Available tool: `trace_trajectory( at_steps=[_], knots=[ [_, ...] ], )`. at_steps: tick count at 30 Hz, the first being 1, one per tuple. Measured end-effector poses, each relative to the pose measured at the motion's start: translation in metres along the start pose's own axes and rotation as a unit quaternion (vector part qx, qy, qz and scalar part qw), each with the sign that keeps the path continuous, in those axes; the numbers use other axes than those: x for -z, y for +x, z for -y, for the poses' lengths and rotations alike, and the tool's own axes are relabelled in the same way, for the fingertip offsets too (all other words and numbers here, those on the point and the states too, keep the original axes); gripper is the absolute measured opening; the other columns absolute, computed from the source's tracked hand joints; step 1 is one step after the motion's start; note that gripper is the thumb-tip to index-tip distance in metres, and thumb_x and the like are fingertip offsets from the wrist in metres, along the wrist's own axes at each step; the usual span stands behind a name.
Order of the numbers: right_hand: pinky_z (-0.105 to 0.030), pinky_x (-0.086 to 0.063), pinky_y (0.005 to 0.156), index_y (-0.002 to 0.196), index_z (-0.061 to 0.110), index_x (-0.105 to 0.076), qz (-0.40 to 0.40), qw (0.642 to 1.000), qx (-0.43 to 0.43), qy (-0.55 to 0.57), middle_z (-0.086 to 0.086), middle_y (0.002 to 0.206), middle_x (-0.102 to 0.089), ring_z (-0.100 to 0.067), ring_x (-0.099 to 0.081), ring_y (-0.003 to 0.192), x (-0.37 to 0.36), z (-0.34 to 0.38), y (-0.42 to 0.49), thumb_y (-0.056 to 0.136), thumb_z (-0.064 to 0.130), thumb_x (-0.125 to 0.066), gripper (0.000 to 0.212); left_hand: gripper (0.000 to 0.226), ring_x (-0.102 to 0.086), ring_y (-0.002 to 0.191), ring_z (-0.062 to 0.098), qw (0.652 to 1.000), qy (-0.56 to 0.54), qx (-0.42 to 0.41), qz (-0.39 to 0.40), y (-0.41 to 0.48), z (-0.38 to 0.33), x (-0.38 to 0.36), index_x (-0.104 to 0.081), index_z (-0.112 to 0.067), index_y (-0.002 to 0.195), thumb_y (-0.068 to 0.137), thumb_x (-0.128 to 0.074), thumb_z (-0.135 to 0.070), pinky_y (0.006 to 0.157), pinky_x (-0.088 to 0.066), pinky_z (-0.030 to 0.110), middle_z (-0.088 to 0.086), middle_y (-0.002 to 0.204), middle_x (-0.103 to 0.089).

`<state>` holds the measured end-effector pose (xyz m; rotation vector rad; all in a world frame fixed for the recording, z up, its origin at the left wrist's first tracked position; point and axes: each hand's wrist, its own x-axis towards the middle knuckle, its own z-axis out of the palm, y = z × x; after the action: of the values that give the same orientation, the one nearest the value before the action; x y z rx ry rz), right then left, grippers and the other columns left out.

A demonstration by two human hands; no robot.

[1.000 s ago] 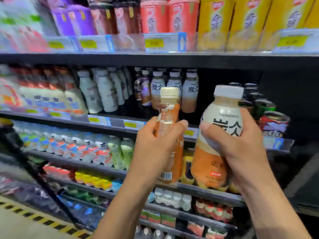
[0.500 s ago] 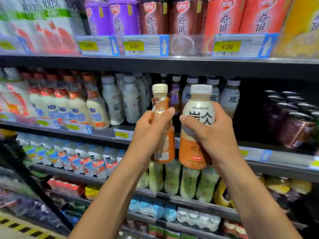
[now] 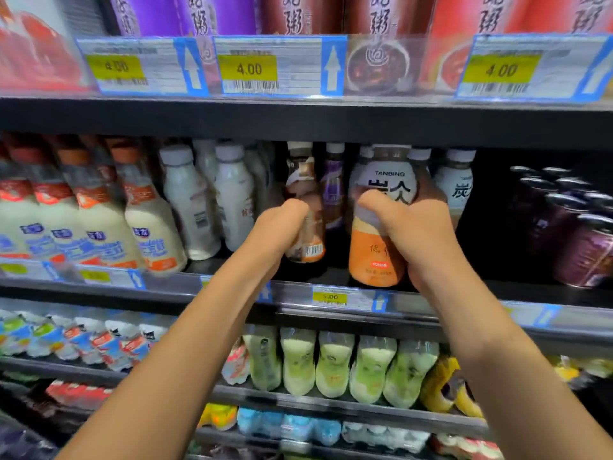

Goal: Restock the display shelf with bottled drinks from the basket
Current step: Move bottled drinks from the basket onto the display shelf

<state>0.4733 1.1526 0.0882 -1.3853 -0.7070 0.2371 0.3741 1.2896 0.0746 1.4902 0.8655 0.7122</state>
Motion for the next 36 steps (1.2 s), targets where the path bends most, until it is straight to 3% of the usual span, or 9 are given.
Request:
trace_trajectory(
  at_steps=[2,5,8,10,13,18,24,31,36],
  knots=[
    [-0.025,-0.051,0.060,0.068,0.019,-0.064,-0.015,0.999,-0.030,0.012,0.010,0.059,-0.067,-0.012,-0.062,0.068,0.000,-0.004,0.007,0.073,0.014,-0.080,0.017,0.019,-0.053,0.070,0.019,0.999,-0.008,-0.018,0.036,0.013,-0.003,-0.003,-0.057,-0.005,0.078,0.096,-0.056,-0.012,0.055,-0.039,0.021,0.013,0.080,-0.059],
    [-0.033,-0.059,0.080,0.095,0.023,-0.063,-0.020,1.000,0.019,-0.001,0.007,0.087,-0.075,-0.014,-0.071,0.087,-0.005,-0.012,0.018,0.071,0.016,-0.084,0.032,0.023,-0.056,0.063,0.022,0.999,-0.028,-0.016,0.000,0.035,-0.006,-0.007,-0.054,-0.013,0.070,0.091,-0.061,-0.006,0.060,-0.043,0.024,0.005,0.060,-0.060],
    [-0.041,-0.058,0.088,0.105,0.031,-0.060,-0.024,0.997,0.028,-0.073,0.011,0.097,-0.073,-0.010,-0.070,0.092,-0.012,-0.025,0.028,0.065,0.032,-0.085,0.047,0.026,-0.069,0.082,0.029,0.996,-0.023,-0.079,-0.026,0.049,0.007,0.004,-0.055,-0.020,0.084,0.075,-0.075,-0.007,0.079,-0.057,0.038,0.007,0.083,-0.069],
    [-0.038,-0.057,0.088,0.109,0.027,-0.059,-0.034,0.992,0.025,-0.116,0.014,0.096,-0.070,-0.012,-0.068,0.094,-0.015,-0.031,0.034,0.063,0.039,-0.086,0.055,0.032,-0.068,0.089,0.030,0.995,-0.011,-0.095,-0.016,0.058,0.010,0.007,-0.051,-0.020,0.086,0.075,-0.075,-0.002,0.086,-0.056,0.044,0.007,0.088,-0.067],
    [-0.030,-0.053,0.082,0.105,0.026,-0.055,-0.030,0.988,0.015,-0.152,0.019,0.088,-0.064,-0.010,-0.064,0.089,-0.020,-0.037,0.037,0.069,0.029,-0.087,0.048,0.027,-0.068,0.089,0.027,0.995,0.013,-0.101,0.000,0.071,0.012,0.007,-0.055,-0.016,0.090,0.077,-0.073,-0.001,0.089,-0.054,0.042,0.006,0.089,-0.068],
    [-0.033,-0.053,0.088,0.105,0.030,-0.053,-0.031,0.980,0.022,-0.194,0.012,0.095,-0.066,-0.015,-0.065,0.097,-0.022,-0.047,0.043,0.067,0.029,-0.089,0.052,0.060,-0.065,0.104,0.027,0.994,0.035,-0.105,-0.005,0.097,0.020,0.000,-0.043,-0.005,0.120,0.073,-0.080,-0.008,0.097,-0.051,0.048,0.014,0.114,-0.065],
    [-0.044,-0.054,0.093,0.124,0.027,-0.051,-0.040,0.969,0.013,-0.241,-0.004,0.118,-0.063,-0.023,-0.063,0.106,-0.023,-0.052,0.048,0.059,0.039,-0.088,0.076,0.066,-0.064,0.105,0.027,0.993,0.045,-0.106,-0.017,0.111,0.019,-0.007,-0.044,-0.006,0.129,0.075,-0.082,-0.008,0.094,-0.051,0.042,0.012,0.117,-0.064],
    [-0.042,-0.053,0.093,0.130,0.021,-0.048,-0.050,0.967,0.007,-0.249,-0.006,0.119,-0.063,-0.023,-0.062,0.109,-0.023,-0.055,0.050,0.067,0.032,-0.087,0.075,0.067,-0.065,0.104,0.029,0.992,0.052,-0.116,-0.021,0.123,0.022,-0.007,-0.047,-0.003,0.126,0.072,-0.085,-0.009,0.095,-0.052,0.045,0.015,0.116,-0.065],
    [-0.038,-0.051,0.093,0.128,0.019,-0.050,-0.054,0.966,0.008,-0.253,-0.005,0.119,-0.063,-0.023,-0.061,0.110,-0.022,-0.053,0.050,0.071,0.029,-0.084,0.067,0.081,-0.069,0.099,0.026,0.993,0.049,-0.105,0.003,0.129,0.028,-0.002,-0.056,-0.009,0.121,0.054,-0.090,-0.037,0.093,-0.054,0.050,0.010,0.110,-0.070]
  ],
)
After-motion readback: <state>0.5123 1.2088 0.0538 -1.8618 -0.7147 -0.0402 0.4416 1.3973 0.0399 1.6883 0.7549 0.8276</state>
